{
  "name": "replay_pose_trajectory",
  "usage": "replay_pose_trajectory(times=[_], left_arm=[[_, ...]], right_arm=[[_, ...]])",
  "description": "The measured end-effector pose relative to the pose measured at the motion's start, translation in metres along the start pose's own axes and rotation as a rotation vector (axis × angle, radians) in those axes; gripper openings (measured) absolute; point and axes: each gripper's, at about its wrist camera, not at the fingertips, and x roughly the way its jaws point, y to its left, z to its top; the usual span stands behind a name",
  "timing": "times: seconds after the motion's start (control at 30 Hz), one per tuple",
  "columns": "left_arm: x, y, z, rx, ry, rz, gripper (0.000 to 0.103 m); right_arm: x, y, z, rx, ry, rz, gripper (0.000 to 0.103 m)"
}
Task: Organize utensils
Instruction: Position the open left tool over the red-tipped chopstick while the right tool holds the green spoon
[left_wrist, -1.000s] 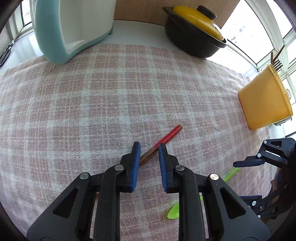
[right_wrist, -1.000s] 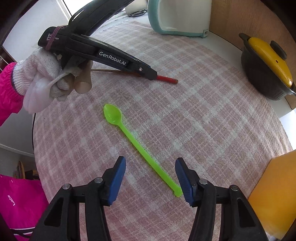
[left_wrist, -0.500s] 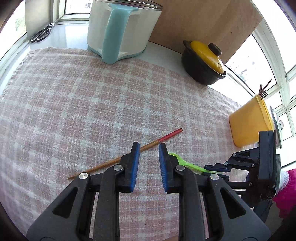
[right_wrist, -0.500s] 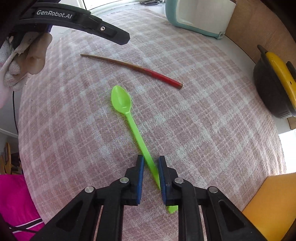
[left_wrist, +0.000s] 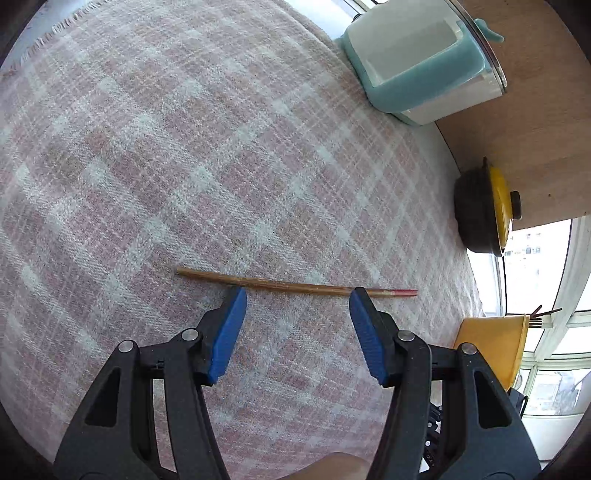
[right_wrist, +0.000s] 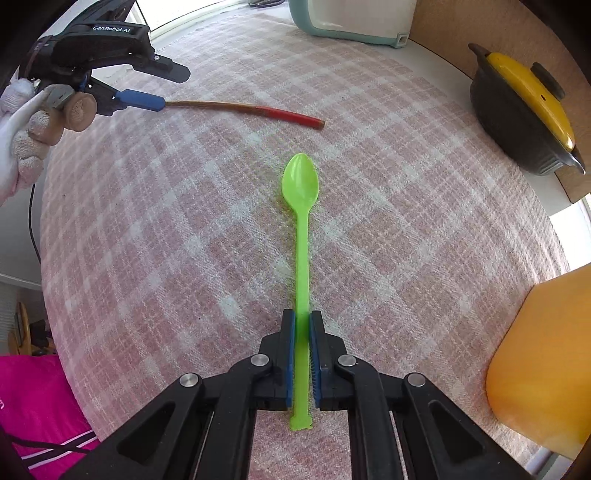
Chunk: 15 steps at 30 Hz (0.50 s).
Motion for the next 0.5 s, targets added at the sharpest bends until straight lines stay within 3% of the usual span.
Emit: replay_pose_trajectory(times=[0.17,0.33,0.5], left_arm=[[0.005,-0.018,0.013,0.048,-0.048,0.093,0.059],[0.014,-0.034,0.017,0.079,-0.026,0.194,0.059],[-0.004,-0.041,0.012,0.039,-0.074,0.140,0.059]], right_arm=[[-0.009,-0.016,-0.020,0.062,-0.023,-0.001,0.005],[-0.020,-0.021,-0.034,0.076,-0.039,0.012,0.005],[-0.039,-0.019,-0.031,0.101,-0.091,0.037,0.005]])
